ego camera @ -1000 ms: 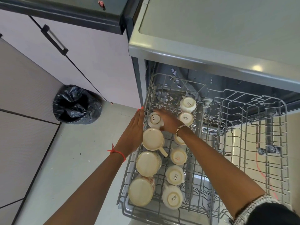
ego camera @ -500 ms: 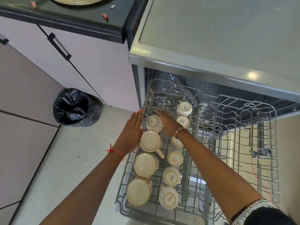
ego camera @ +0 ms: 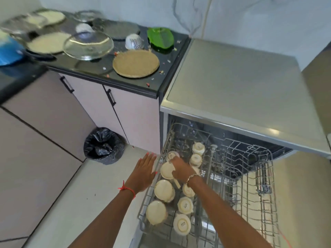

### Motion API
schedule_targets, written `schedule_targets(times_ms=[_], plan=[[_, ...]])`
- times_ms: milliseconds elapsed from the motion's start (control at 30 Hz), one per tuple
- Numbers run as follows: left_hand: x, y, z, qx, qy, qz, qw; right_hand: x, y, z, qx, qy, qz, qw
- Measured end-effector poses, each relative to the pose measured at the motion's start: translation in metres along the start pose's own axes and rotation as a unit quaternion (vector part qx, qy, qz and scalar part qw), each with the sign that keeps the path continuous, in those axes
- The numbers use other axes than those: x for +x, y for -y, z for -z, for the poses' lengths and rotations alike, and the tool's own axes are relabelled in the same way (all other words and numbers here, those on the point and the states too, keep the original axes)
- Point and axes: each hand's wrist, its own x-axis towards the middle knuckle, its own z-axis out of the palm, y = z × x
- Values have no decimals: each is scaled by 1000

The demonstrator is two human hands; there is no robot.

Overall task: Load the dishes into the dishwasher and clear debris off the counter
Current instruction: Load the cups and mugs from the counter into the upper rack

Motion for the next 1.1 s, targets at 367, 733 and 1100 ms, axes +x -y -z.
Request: schedule_targets(times_ms=[367,733,1100], plan=[[-63,3,34,15,-68,46,997,-47,77,21,5,-31,60,998],[-86,116,79,35,-118,62,990,-4,178,23,-30,-60,60,996],[-97,287,146,50,-123,27,991,84,322,15,-16,-81,22,996]])
